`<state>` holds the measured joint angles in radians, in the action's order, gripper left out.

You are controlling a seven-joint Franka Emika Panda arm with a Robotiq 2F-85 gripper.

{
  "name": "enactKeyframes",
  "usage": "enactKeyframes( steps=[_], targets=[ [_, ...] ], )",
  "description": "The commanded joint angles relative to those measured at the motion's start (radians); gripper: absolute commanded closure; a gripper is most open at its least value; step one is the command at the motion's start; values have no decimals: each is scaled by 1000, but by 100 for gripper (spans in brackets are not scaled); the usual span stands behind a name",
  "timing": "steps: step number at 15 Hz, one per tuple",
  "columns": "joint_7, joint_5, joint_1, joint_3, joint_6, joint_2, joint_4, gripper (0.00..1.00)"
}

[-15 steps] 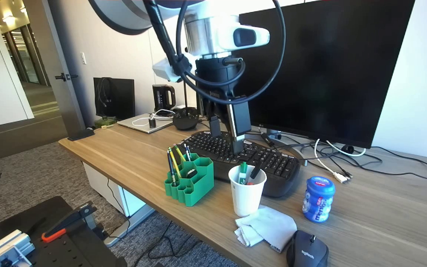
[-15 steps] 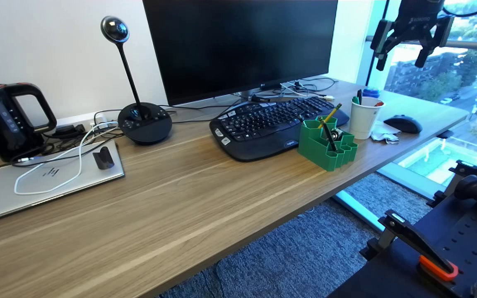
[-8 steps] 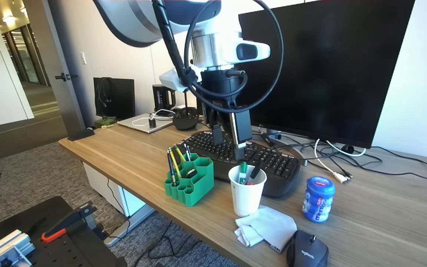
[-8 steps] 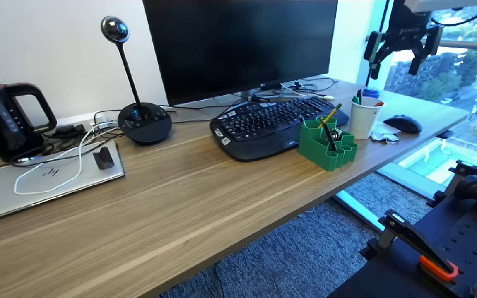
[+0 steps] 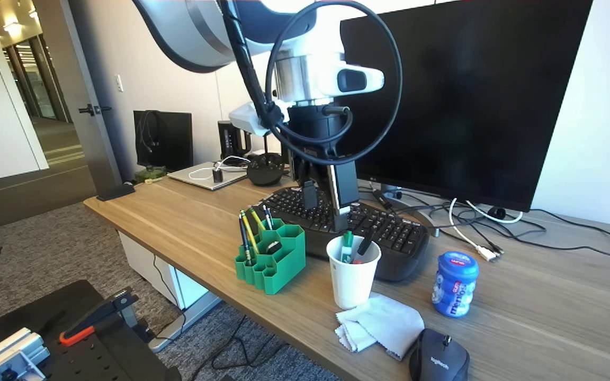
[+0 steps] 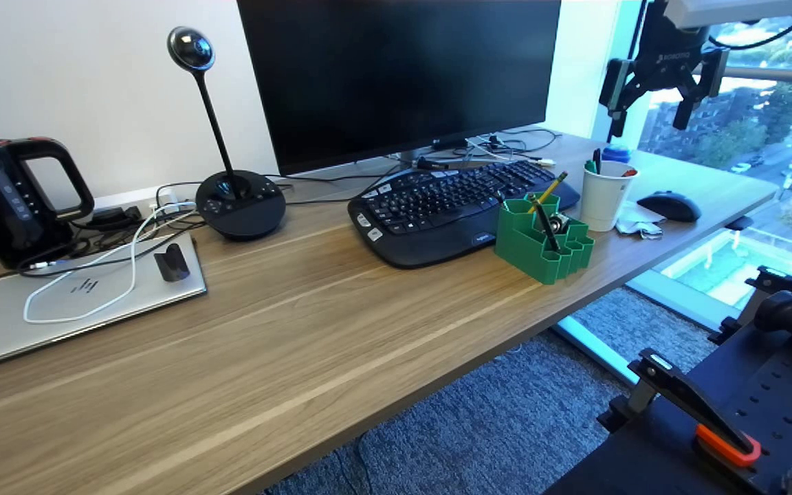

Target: Move the marker to the green rack

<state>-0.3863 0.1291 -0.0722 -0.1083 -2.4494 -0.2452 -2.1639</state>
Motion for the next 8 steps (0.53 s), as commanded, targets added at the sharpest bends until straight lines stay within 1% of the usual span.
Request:
enactKeyframes(
  steps=[1, 2, 6, 8],
  targets=[
    [-26, 17, 21, -26, 16, -5, 25, 0],
    [-59, 49, 29, -39, -20, -7, 21, 0],
    [-107, 41, 28, -50, 1, -12, 41, 0],
    [-71, -29, 11, -33, 11, 1, 40, 0]
  ],
)
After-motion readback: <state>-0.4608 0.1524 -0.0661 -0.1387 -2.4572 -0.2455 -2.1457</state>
